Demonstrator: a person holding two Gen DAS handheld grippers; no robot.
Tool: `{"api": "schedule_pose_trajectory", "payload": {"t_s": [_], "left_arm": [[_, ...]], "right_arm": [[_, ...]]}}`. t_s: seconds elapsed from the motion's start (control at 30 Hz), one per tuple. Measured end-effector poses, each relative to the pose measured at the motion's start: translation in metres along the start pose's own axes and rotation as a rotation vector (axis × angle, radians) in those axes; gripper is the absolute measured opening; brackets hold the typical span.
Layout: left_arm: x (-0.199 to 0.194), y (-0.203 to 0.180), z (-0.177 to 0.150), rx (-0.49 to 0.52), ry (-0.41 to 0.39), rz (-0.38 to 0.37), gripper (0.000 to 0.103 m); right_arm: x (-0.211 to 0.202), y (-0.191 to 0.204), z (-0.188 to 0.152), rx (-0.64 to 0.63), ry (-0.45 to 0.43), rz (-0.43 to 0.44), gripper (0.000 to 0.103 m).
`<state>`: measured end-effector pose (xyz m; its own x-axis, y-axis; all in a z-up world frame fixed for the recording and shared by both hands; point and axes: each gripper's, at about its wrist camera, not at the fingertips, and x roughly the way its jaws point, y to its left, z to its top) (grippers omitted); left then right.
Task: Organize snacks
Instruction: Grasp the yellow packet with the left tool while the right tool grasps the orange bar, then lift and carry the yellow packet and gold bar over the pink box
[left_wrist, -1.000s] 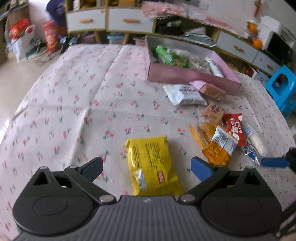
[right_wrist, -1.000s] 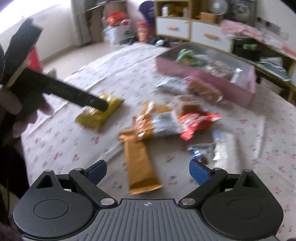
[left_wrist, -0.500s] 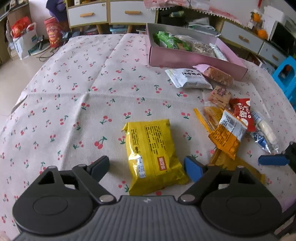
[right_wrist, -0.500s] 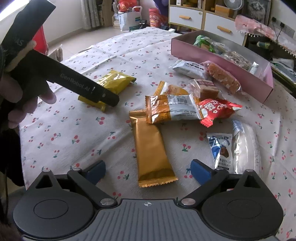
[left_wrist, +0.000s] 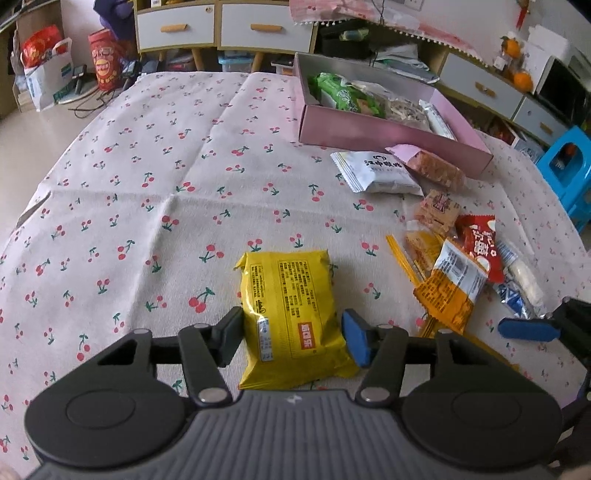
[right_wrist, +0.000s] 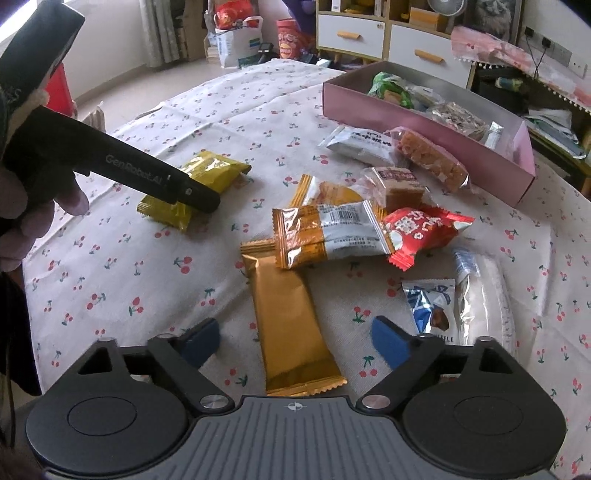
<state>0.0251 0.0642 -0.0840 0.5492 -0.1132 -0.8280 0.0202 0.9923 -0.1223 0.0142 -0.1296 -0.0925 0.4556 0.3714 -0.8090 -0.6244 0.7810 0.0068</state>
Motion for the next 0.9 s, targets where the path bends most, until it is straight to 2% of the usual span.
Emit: {"api": "schedule_pose_trajectory", "payload": {"t_s": [0.03, 0.13, 0.2, 0.3, 0.5, 0.9], "left_arm": [[0.000, 0.001, 0.001, -0.006, 0.002, -0.006, 0.053], [-0.001, 0.004, 0.003, -0.031, 0.010, -0.023, 0.053], [-0.001, 0.006, 0.004, -0.045, 0.013, -0.033, 0.052], [-0.001, 0.008, 0.006, -0.060, 0.017, -0.044, 0.052], [-0.005, 0.011, 0.010, -0.085, 0.012, -0.065, 0.052], [-0.013, 0.018, 0.023, -0.130, -0.025, -0.084, 0.051]], "right_arm": [[0.000, 0.001, 0.001, -0.002, -0.001, 0.002, 0.080], [-0.002, 0.004, 0.003, -0.011, -0.011, 0.010, 0.062], [-0.003, 0.006, 0.005, -0.012, -0.015, 0.014, 0.044], [-0.004, 0.006, 0.007, -0.006, -0.017, 0.014, 0.032], [-0.006, 0.003, 0.011, 0.026, -0.009, 0.039, 0.031], [-0.028, 0.007, 0.029, 0.068, -0.093, 0.099, 0.030]]}}
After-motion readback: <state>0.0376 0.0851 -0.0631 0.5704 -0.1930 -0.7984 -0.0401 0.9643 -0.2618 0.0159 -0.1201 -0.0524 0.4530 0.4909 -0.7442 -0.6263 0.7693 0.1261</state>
